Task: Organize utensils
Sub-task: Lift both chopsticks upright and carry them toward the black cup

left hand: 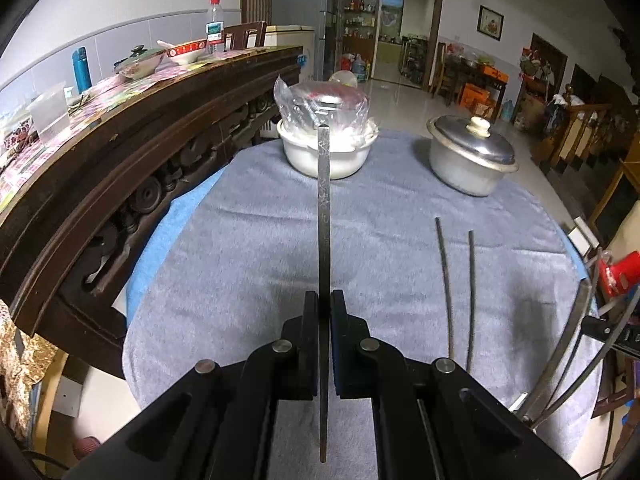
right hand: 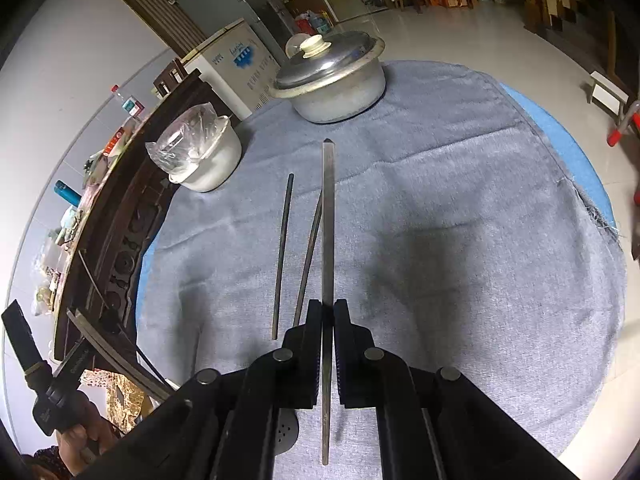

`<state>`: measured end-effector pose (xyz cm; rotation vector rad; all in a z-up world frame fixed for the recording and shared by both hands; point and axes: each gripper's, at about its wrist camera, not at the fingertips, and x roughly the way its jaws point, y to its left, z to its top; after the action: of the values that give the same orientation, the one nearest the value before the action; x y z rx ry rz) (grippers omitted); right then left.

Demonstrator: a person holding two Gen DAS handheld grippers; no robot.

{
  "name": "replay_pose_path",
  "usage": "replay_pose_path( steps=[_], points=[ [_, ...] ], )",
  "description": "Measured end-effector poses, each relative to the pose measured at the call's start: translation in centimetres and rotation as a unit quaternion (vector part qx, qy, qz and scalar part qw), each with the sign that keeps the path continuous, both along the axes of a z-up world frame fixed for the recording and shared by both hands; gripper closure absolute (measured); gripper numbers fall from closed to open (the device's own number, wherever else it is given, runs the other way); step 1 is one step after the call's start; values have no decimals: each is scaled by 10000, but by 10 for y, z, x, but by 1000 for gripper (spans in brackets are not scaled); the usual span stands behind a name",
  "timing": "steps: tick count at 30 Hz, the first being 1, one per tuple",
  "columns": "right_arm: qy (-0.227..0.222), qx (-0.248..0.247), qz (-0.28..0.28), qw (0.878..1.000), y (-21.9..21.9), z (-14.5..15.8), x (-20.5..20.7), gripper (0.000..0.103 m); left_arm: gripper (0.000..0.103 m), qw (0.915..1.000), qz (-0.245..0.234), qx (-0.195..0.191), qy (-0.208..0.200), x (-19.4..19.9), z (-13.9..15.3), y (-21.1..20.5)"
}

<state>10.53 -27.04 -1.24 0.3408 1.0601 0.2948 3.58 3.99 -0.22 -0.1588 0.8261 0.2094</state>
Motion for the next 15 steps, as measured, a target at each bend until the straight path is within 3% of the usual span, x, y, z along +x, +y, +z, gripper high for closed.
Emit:
replay_pose_path(
  steps=[10,15],
  points=[
    [-119,-13,30,9999,3,6,-4,96,98,9995,-106,15,-307,-7,12,-5],
    [-206,6,-30,9998,1,11,-6,96,98,9993,-136,-159,-323,-9,15,-5]
  ],
)
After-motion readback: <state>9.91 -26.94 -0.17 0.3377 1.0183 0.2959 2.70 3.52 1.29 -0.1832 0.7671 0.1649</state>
